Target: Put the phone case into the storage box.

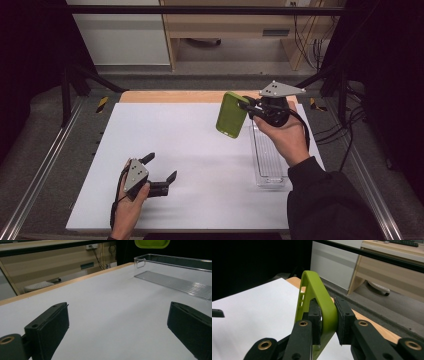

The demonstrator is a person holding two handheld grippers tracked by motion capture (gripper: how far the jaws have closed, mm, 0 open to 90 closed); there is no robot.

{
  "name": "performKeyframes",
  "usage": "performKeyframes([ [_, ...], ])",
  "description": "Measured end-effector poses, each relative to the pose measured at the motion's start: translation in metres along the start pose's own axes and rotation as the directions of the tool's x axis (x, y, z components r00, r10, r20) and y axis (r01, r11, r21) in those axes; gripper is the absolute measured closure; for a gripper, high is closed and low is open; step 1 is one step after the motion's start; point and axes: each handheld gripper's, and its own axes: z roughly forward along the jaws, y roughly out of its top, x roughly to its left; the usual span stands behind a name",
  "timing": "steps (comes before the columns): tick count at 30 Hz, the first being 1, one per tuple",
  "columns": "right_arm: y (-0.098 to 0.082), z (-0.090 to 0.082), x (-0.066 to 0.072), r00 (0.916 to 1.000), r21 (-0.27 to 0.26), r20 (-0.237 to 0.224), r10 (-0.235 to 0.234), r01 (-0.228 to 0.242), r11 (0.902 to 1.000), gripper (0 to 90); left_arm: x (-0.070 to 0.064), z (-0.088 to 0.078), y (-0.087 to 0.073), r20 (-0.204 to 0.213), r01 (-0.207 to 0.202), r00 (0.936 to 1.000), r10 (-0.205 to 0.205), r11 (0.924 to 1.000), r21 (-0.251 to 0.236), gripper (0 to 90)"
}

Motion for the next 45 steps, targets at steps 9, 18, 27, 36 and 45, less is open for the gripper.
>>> performKeyframes([
  [9, 0.007, -0.01, -0.034, 0.9992, -0.008, 0.041, 0.002, -0.002, 1.0, 76.6, 0.004, -0.002, -0.002, 0.002, 0.011, 0.9999, -0.011, 0.9999, -0.004, 3.5],
  [18, 0.009, -0.02, -0.059, 0.9985, -0.021, 0.054, -0.005, 0.006, 0.9998, 76.6, 0.008, -0.001, -0.004, -0.005, 0.017, 0.9998, -0.017, 0.9998, -0.003, 3.5],
  [27, -0.003, -0.031, -0.075, 0.9963, -0.01, 0.085, 0.01, -0.009, 0.9999, 76.5, 0.009, -0.001, -0.005, -0.013, 0.006, 0.9999, -0.006, 1.0, 0.006, 3.5],
  [36, -0.013, -0.043, -0.089, 0.9929, 0.007, 0.119, 0.004, -0.005, 1.0, 76.5, 0.01, -0.002, -0.005, -0.01, 0.011, 0.9999, -0.011, 0.9999, 0.005, 3.5],
  [45, -0.031, -0.044, -0.104, 0.9898, 0.03, 0.142, 0.007, -0.011, 0.9995, 76.5, 0.009, -0.001, -0.005, -0.008, 0.011, 0.9999, -0.011, 0.9999, 0.007, 3.5],
])
